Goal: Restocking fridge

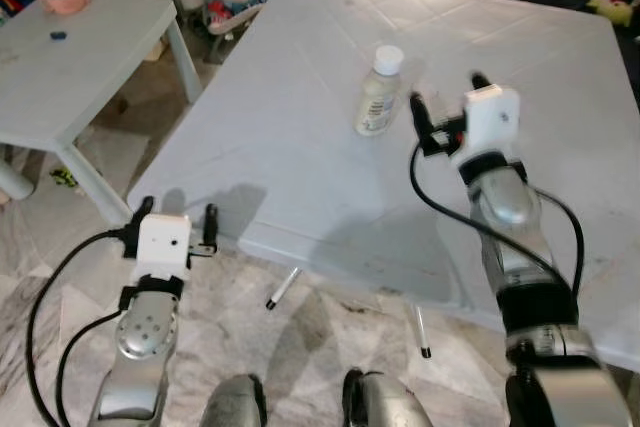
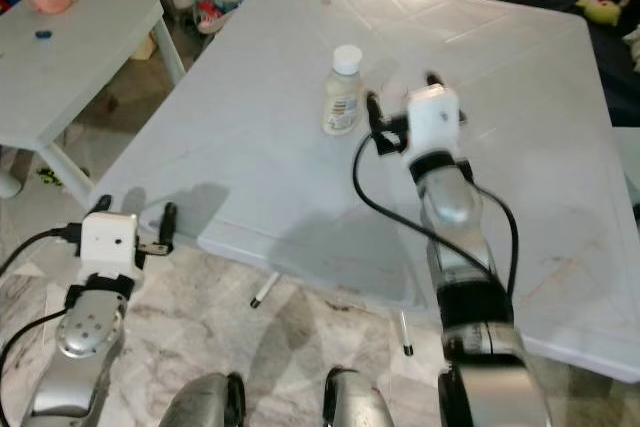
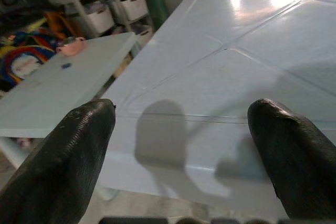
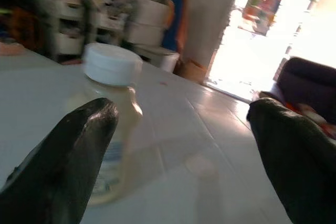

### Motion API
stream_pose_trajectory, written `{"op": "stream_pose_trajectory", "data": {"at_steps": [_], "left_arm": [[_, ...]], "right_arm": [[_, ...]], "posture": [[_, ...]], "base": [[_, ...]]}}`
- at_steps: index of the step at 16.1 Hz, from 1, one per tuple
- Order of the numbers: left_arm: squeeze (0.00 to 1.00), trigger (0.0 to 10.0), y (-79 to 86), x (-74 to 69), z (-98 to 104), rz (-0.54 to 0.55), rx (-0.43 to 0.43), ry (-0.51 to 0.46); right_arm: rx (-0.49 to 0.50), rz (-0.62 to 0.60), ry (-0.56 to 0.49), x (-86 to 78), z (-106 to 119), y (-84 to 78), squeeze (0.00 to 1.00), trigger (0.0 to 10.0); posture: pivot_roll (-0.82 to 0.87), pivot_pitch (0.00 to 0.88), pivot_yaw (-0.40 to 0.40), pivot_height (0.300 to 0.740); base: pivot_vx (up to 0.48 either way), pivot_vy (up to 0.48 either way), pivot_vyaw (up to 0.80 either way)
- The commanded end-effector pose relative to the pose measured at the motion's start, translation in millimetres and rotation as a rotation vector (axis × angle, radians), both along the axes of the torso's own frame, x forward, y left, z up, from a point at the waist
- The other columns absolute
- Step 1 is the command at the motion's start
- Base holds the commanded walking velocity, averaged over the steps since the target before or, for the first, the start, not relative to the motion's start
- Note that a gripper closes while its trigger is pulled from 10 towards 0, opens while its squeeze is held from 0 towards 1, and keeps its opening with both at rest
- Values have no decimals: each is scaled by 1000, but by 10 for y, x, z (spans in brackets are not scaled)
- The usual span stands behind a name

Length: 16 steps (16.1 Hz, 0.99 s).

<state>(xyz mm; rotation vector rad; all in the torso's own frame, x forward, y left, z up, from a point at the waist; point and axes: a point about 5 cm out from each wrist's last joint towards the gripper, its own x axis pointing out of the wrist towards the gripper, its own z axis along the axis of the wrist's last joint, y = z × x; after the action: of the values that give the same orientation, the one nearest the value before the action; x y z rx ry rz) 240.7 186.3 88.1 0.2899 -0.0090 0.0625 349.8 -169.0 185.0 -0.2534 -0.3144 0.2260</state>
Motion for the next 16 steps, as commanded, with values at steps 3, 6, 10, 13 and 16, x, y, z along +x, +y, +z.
{"op": "stream_pose_trajectory", "data": {"at_steps": [3, 6, 10, 13, 16], "left_arm": [[0, 10000, 224, -53, -1, 81, 65, 18], [0, 10000, 272, -67, 23, 98, 89, 17], [0, 10000, 301, -66, 23, 115, 90, 27], [0, 10000, 328, -92, 8, 132, 68, 43], [0, 10000, 316, -71, 19, 128, 71, 40]], "right_arm": [[-10, 82, -25, 75, 92, 101, 0, 10000], [-13, 178, -40, 80, 135, 235, 0, 10000], [-39, 257, -60, 148, 223, 380, 0, 10000], [-50, 194, -85, 272, 354, 310, 0, 10000], [-26, 160, -73, 343, 406, 267, 0, 10000]], "posture": [[126, 174, 19, 740], [137, 181, 32, 740], [147, 190, 39, 740], [151, 191, 41, 740], [153, 193, 46, 740]], "base": [[0, 0, 0], [0, 0, 0], [0, 0, 0], [0, 0, 0], [0, 0, 0]]}}
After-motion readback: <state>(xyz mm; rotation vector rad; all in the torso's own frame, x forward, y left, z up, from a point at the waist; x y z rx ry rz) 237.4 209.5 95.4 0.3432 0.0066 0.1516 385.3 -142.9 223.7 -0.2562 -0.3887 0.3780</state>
